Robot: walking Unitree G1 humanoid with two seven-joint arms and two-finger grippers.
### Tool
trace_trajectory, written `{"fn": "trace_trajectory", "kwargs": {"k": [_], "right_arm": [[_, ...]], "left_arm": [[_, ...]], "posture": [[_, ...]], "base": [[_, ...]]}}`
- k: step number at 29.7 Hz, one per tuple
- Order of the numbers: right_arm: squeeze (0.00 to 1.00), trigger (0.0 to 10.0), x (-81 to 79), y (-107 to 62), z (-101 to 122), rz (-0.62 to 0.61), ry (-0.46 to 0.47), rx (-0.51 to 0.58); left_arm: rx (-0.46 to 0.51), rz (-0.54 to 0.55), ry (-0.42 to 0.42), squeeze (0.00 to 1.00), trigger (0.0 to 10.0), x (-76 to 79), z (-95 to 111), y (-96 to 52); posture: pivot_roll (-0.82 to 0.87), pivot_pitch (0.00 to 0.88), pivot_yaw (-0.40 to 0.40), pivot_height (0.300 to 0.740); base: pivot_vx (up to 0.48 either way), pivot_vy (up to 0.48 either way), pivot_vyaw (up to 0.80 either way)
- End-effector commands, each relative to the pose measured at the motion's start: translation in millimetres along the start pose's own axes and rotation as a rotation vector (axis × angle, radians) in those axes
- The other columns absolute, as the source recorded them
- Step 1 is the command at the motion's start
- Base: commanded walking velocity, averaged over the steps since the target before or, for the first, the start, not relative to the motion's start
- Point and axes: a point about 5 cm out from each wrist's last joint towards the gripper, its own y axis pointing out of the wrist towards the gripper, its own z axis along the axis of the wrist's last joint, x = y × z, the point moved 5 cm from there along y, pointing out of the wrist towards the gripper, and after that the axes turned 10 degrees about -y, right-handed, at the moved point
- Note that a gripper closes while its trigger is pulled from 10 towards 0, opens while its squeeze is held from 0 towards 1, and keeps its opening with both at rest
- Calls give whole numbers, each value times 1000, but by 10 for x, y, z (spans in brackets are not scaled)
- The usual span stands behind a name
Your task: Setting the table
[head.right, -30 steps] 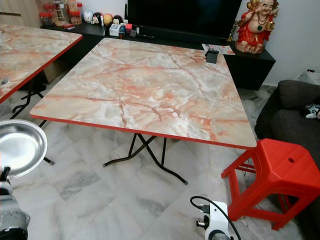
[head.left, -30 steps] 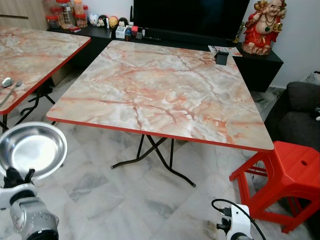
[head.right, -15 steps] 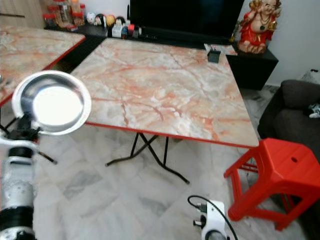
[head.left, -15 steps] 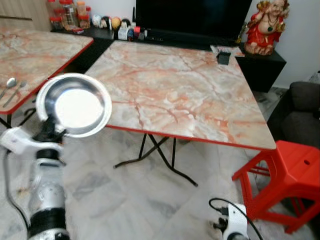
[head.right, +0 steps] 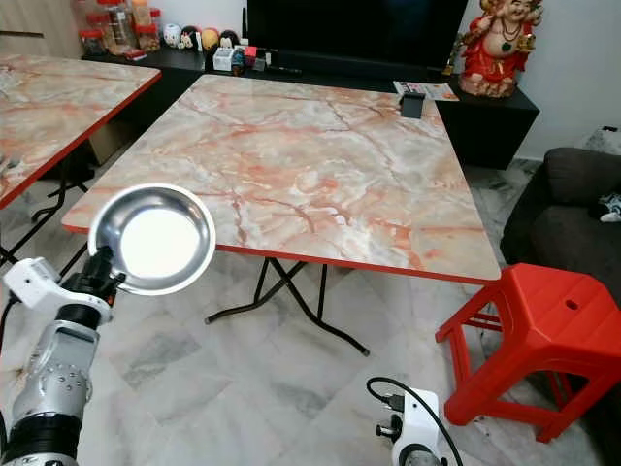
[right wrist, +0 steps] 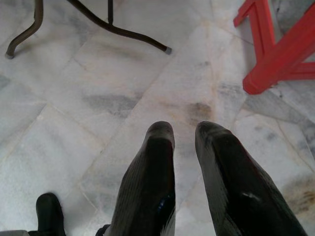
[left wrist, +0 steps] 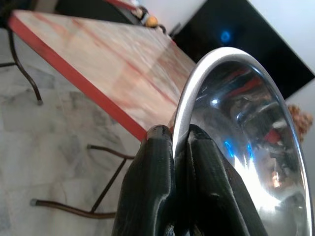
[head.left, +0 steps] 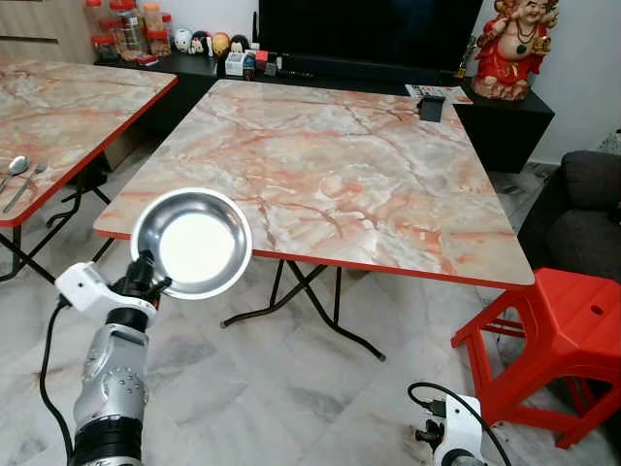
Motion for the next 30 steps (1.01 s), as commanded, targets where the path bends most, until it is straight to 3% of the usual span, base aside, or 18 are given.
{"fn": "trace_trajectory", "kwargs": {"k": [1,9,18,21,30], "right_arm": [[0,10000,48,19,121,-25,24,40],[0,10000,46,23,170,-42,47,61],[0,10000,80,31,237,-63,73,85],[0,10000,92,32,237,-68,78,81],[0,10000,80,31,209,-63,54,69]], "left_arm": [[-13,-64,23,0,10000,179,-2,56],[-77,-109,61,0,10000,269,-161,33],[-116,-156,32,0,10000,452,-330,64],[-126,-171,19,0,10000,518,-395,66],[-127,-177,9,0,10000,547,-414,63]], "posture": [[18,0,-46,740],[15,0,-29,740],[4,0,-21,740],[1,0,-22,740],[8,0,-26,740]], "base": [[0,0,0],[64,0,0],[307,0,0],[336,0,-738],[343,0,-89]]}}
